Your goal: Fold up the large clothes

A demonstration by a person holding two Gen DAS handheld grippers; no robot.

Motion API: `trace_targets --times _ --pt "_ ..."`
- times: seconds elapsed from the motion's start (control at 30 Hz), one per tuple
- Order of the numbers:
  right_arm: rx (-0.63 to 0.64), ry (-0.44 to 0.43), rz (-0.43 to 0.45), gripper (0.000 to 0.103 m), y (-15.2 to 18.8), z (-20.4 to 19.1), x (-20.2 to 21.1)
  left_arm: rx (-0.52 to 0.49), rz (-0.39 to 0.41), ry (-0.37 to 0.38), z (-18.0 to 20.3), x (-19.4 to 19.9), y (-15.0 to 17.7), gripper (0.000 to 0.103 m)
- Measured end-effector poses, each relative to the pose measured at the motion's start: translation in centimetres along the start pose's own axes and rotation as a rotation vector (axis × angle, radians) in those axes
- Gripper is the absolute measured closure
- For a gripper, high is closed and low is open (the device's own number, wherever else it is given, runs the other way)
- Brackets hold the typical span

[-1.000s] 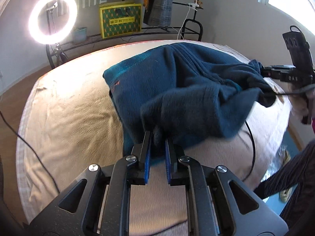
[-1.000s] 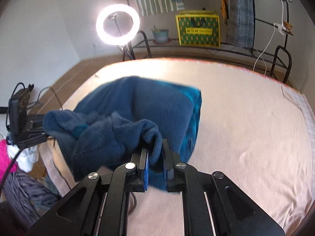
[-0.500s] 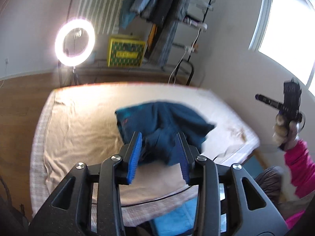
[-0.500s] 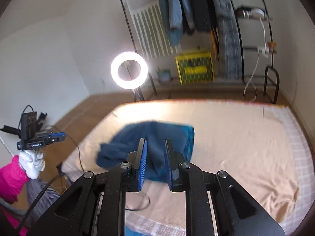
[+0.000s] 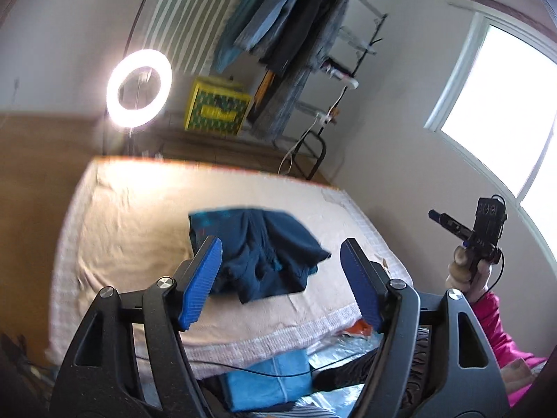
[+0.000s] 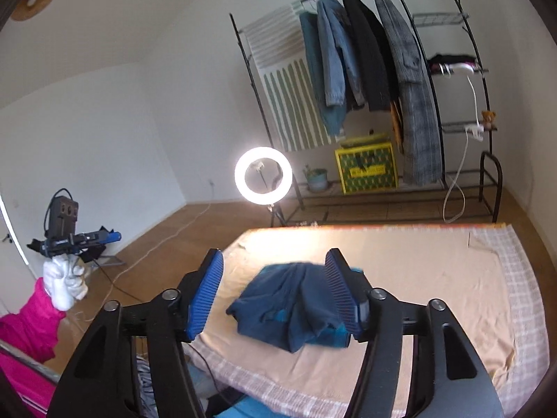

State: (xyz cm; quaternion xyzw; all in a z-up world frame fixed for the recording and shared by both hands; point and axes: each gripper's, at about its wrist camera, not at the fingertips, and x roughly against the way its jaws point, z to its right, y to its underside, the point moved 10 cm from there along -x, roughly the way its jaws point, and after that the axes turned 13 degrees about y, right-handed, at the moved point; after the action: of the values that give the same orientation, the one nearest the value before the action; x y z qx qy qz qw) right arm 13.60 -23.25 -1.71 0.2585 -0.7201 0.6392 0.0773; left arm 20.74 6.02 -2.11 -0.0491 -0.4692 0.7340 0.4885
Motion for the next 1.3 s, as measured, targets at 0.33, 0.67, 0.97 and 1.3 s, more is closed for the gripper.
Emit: trace_targets --times 0.33,0.67,0.97,1.3 --pt "-0.125 -0.008 -0.371 0.042 13.7 0.9 -14.8 0.409 -0.162 0.064 -11.7 -14.7 9.4 0.030" --pt "-0.135 0.004 -0.567 0.042 21.4 0.5 -24.0 0.565 -0.159 0.085 -16.2 -22.5 13.9 0.030" --pt "-0.244 -0.152 -0.564 0.095 21.2 -0.5 -23.7 0.477 -0.163 0.140 -13.6 -23.7 14.0 0.095" --pt "-0.340 -0.120 -0.664 0.095 26.6 1.5 -21.7 0.561 -0.234 0.082 -15.8 -23.1 19.9 0.095"
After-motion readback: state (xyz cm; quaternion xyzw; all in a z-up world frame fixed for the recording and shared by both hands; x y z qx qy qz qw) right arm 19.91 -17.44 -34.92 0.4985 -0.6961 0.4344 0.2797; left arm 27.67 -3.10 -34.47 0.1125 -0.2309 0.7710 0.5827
